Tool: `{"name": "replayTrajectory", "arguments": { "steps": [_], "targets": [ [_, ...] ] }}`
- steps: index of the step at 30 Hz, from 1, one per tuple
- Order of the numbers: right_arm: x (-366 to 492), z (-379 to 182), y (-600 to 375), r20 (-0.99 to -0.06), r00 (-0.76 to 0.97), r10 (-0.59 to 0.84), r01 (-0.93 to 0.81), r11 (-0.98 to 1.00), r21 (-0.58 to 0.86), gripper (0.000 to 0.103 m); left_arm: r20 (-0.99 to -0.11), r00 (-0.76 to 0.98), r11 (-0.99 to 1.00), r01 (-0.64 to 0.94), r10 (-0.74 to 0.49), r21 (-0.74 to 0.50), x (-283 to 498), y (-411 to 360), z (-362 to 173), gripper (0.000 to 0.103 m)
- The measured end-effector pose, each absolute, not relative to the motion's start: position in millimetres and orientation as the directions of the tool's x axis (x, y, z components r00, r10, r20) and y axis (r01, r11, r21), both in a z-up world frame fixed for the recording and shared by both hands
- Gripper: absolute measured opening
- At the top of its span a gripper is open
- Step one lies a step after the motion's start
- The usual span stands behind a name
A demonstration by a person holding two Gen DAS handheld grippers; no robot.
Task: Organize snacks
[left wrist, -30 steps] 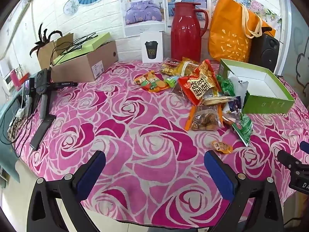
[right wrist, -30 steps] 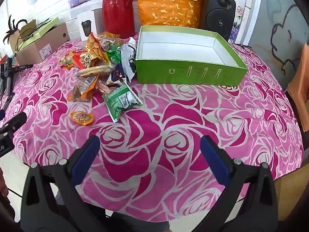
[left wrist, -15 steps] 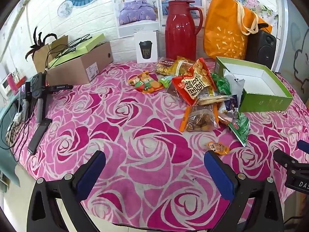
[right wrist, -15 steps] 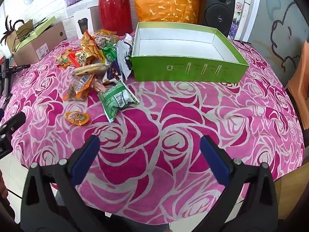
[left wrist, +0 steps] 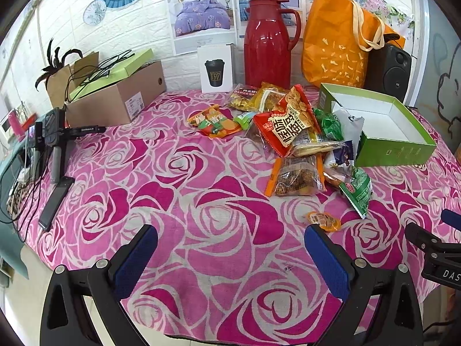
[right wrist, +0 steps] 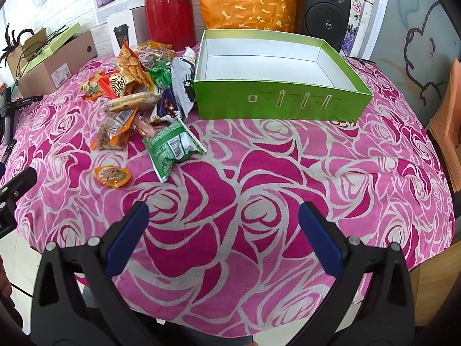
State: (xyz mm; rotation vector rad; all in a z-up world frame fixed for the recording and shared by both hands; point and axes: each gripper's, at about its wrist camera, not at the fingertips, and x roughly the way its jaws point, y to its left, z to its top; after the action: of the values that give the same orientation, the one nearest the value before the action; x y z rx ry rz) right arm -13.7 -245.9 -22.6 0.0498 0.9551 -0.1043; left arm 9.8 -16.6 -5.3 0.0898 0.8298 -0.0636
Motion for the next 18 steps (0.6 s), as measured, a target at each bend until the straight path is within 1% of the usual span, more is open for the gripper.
{"name": "replayTrajectory", "arguments": {
  "steps": [18],
  "targets": [
    [-10.1, -26.0, -245.9, -0.824, 0.563, -0.067, 0.111, 0.994, -0.004, 0.103, -0.74, 0.672, 0.994, 0.093, -0.023, 0.053, 10.2, -18.2, -7.0, 0.103]
  ]
}}
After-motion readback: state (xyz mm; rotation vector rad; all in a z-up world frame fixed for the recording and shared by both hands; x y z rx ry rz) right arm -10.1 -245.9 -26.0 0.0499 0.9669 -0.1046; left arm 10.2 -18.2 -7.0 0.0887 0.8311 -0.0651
